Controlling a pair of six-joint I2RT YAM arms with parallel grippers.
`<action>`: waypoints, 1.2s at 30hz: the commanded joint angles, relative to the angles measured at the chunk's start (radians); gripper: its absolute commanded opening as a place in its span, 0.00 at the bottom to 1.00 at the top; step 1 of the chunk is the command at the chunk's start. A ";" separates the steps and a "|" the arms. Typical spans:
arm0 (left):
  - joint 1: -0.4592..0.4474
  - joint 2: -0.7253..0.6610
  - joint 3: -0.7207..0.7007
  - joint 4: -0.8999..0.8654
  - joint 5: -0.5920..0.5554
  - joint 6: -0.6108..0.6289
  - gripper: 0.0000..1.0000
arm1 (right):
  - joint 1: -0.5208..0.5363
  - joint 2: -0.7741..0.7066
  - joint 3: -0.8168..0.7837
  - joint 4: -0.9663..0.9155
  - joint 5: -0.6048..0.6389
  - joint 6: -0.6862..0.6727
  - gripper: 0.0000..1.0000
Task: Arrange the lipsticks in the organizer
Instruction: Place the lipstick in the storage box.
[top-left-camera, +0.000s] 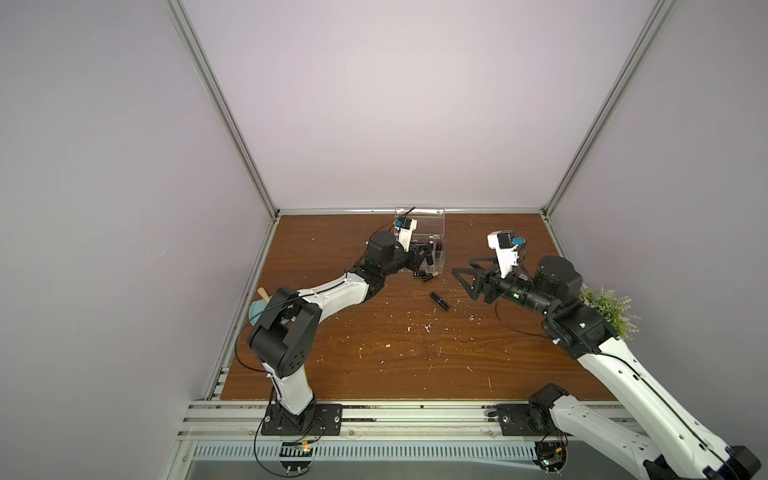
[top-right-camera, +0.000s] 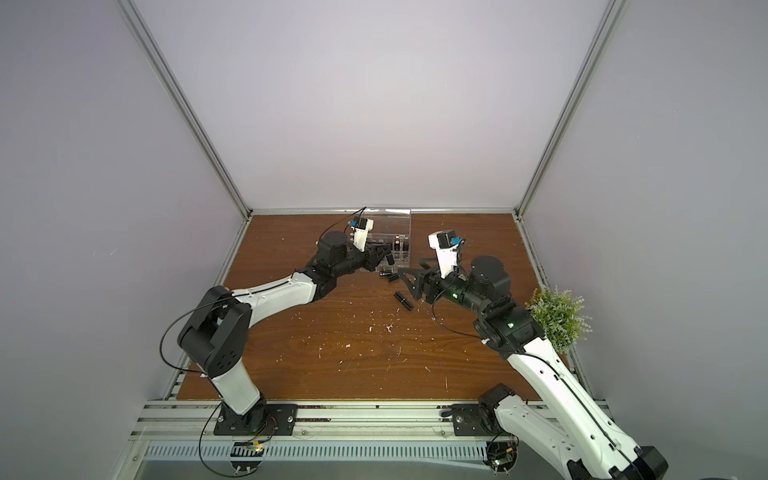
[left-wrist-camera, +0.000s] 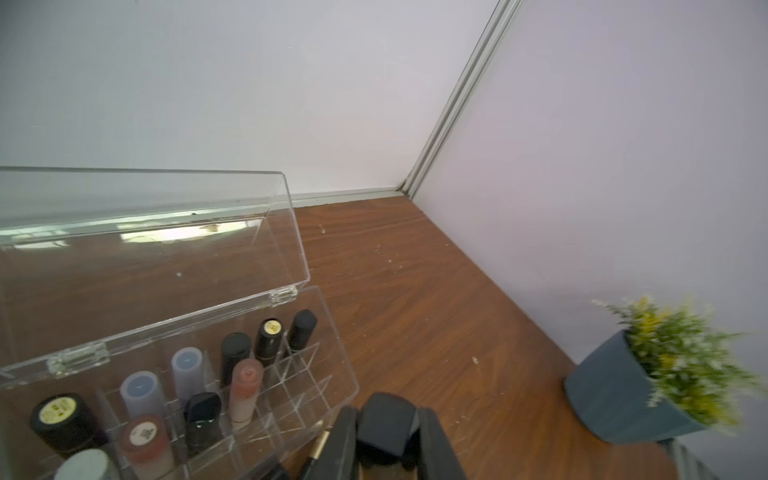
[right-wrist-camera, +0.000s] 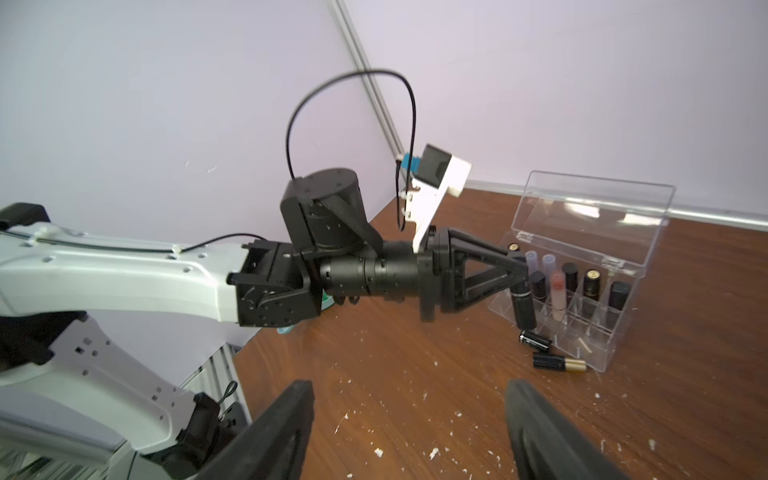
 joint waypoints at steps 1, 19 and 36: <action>-0.034 0.028 0.068 -0.017 -0.136 0.138 0.16 | -0.014 -0.074 0.004 0.020 0.110 -0.010 0.79; -0.112 0.269 0.272 0.015 -0.423 0.384 0.17 | -0.018 -0.189 0.040 -0.059 0.241 -0.067 0.77; -0.118 0.341 0.269 0.121 -0.449 0.354 0.17 | -0.019 -0.220 0.058 -0.094 0.283 -0.089 0.76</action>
